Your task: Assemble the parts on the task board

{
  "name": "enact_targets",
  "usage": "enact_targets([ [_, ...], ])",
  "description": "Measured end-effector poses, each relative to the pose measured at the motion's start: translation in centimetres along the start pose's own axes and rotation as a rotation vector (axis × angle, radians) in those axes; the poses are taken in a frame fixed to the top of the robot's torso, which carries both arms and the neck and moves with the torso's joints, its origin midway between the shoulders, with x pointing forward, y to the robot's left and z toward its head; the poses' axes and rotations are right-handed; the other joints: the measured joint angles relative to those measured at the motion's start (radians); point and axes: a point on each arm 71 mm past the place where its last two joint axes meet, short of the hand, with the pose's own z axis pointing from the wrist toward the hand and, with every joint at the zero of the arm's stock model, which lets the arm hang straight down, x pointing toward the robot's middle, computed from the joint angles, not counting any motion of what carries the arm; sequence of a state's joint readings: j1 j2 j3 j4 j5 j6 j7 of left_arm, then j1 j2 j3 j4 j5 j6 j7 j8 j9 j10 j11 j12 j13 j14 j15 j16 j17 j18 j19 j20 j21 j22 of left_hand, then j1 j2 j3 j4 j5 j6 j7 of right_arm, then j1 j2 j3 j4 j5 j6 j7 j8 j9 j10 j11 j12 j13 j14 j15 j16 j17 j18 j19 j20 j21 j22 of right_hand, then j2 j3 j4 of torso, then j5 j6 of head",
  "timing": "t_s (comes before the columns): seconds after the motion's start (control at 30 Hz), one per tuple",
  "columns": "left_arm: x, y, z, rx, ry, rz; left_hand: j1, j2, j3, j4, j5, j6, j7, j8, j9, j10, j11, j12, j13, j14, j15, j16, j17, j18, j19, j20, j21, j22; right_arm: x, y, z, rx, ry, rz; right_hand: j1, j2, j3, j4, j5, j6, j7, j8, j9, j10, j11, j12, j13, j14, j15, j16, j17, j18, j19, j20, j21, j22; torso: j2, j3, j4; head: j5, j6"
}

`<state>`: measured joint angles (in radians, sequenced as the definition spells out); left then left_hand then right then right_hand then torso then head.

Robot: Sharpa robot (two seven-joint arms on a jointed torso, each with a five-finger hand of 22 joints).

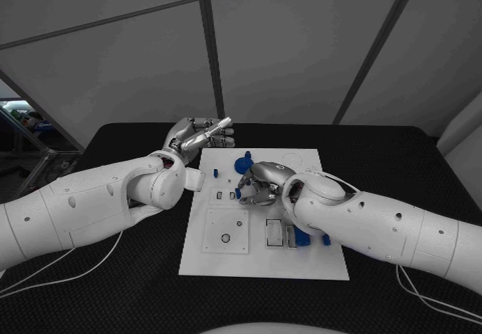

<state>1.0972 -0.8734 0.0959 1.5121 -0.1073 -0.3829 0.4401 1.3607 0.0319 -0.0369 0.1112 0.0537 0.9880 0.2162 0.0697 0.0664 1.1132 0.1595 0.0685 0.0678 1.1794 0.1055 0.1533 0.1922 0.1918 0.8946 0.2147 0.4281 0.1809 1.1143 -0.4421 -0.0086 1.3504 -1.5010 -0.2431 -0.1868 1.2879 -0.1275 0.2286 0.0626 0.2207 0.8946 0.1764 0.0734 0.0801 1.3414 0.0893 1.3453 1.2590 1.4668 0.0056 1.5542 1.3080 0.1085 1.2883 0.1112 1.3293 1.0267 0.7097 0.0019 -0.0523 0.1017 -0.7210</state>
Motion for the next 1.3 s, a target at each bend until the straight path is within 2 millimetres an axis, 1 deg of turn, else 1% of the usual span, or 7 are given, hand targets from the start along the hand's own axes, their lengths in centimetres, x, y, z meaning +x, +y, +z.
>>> enact_targets([
  [0.23, -0.8, 0.1, -0.1, -0.018, 0.011, 0.037, 0.004, 0.004, -0.006, -0.008, 0.0, 0.063, -0.035, 0.015, 0.005, 0.115, -0.042, 0.039, 0.02, 0.073, -0.035, 0.027, 0.028, 0.0, 0.029, -0.02, 0.033, 0.012, -1.4, -1.1, -2.4, -0.036, -0.096, 0.034, 0.006, -0.006, -0.012, 0.004, 0.0, -0.012, 0.003, 0.0, -0.002, -0.011, -0.004, -0.005, -0.007, -0.004, 0.004, -0.007, 0.0, 0.001, -0.024, 0.009, -0.026, -0.042, -0.003, 0.0009, -0.0024, 0.005, 0.002],
  [0.53, -1.7, 0.8, -0.3, -0.095, 0.114, 0.183, -0.06, -0.025, -0.069, 0.024, 0.0, 0.158, -0.104, 0.039, 0.02, 0.323, -0.121, 0.142, 0.079, 0.277, -0.119, 0.254, 0.167, 0.0, 0.173, -0.104, 0.181, 0.091, -4.7, -2.2, -6.3, -0.118, -0.213, 0.151, 0.021, 0.01, -0.034, 0.009, 0.036, 0.038, -0.015, 0.039, 0.007, -0.062, -0.014, -0.053, -0.063, -0.004, 0.003, -0.041, 0.0, 0.0, -0.079, -0.001, -0.079, -0.131, -0.016, 0.0031, -0.0093, 0.011, 0.002],
  [0.83, -1.8, 1.4, -0.6, -0.28, 0.259, 0.437, -0.135, -0.013, -0.171, 0.118, 0.0, 0.2, -0.139, 0.081, 0.091, 0.328, -0.162, 0.371, 0.307, 0.256, -0.159, 0.882, 0.701, 0.0, 0.2, -0.153, 0.434, 0.269, -8.7, -4.7, -9.4, -0.092, -0.301, 0.291, 0.026, 0.014, -0.047, 0.022, 0.079, 0.084, -0.024, 0.074, 0.015, -0.092, -0.02, -0.089, -0.107, -0.002, -0.003, -0.077, 0.0, 0.016, -0.12, -0.005, -0.132, -0.216, -0.033, 0.0102, -0.0151, 0.018, -0.003],
  [0.93, -1.8, 1.2, -0.3, -0.337, 0.274, 0.521, -0.13, -0.009, -0.173, 0.12, 0.004, 0.196, -0.144, 0.093, 0.119, 0.298, -0.167, 0.423, 0.368, 0.282, -0.172, 1.035, 0.855, -0.001, 0.3, -0.166, 0.607, 0.49, -9.9, -5.6, -10.1, -0.072, -0.325, 0.32, 0.026, 0.014, -0.055, 0.03, 0.095, 0.097, -0.031, 0.094, 0.021, -0.112, -0.027, -0.108, -0.13, 0.0, -0.008, -0.093, 0.0, 0.032, -0.144, -0.008, -0.162, -0.259, -0.037, 0.013, -0.0152, 0.019, -0.007],
  [1.0, -1.7, 0.9, 0.0, -0.377, 0.279, 0.577, -0.126, -0.005, -0.177, 0.125, 0.004, 0.193, -0.147, 0.098, 0.135, 0.278, -0.168, 0.448, 0.399, 0.282, -0.172, 1.065, 0.882, -0.096, 0.377, -0.17, 0.723, 0.656, -10.6, -6.1, -10.4, -0.059, -0.343, 0.343, 0.026, 0.014, -0.058, 0.034, 0.095, 0.102, -0.036, 0.104, 0.024, -0.122, -0.029, -0.113, -0.139, 0.0, -0.008, -0.096, 0.0, 0.032, -0.147, -0.011, -0.173, -0.275, -0.04, 0.0144, -0.0152, 0.019, -0.007],
  [1.1, -1.5, 0.7, 0.5, -0.433, 0.284, 0.654, -0.126, -0.005, -0.189, 0.136, 0.004, 0.188, -0.152, 0.119, 0.17, 0.27, -0.171, 0.555, 0.509, 0.286, -0.175, 1.078, 0.89, -0.094, 0.469, -0.178, 0.864, 0.873, -11.2, -6.8, -10.7, -0.042, -0.358, 0.376, 0.025, 0.016, -0.062, 0.037, 0.095, 0.102, -0.037, 0.112, 0.026, -0.13, -0.03, -0.124, -0.154, -0.001, -0.009, -0.105, 0.0, 0.032, -0.159, -0.013, -0.189, -0.299, -0.042, 0.0154, -0.0151, 0.02, -0.007],
  [1.3, -0.3, 0.9, 1.7, -0.543, 0.314, 0.8, -0.166, 0.001, -0.214, 0.17, 0.004, 0.182, -0.172, 0.19, 0.277, 0.281, -0.182, 0.842, 0.797, 0.287, -0.188, 1.084, 0.889, -0.095, 0.504, -0.193, 0.948, 1.008, -11.8, -7.7, -10.9, -0.013, -0.379, 0.418, 0.022, 0.018, -0.066, 0.041, 0.099, 0.102, -0.037, 0.116, 0.028, -0.138, -0.03, -0.138, -0.169, -0.004, -0.011, -0.117, 0.0, 0.032, -0.17, -0.017, -0.204, -0.323, -0.043, 0.0156, -0.0128, 0.022, -0.006],
])
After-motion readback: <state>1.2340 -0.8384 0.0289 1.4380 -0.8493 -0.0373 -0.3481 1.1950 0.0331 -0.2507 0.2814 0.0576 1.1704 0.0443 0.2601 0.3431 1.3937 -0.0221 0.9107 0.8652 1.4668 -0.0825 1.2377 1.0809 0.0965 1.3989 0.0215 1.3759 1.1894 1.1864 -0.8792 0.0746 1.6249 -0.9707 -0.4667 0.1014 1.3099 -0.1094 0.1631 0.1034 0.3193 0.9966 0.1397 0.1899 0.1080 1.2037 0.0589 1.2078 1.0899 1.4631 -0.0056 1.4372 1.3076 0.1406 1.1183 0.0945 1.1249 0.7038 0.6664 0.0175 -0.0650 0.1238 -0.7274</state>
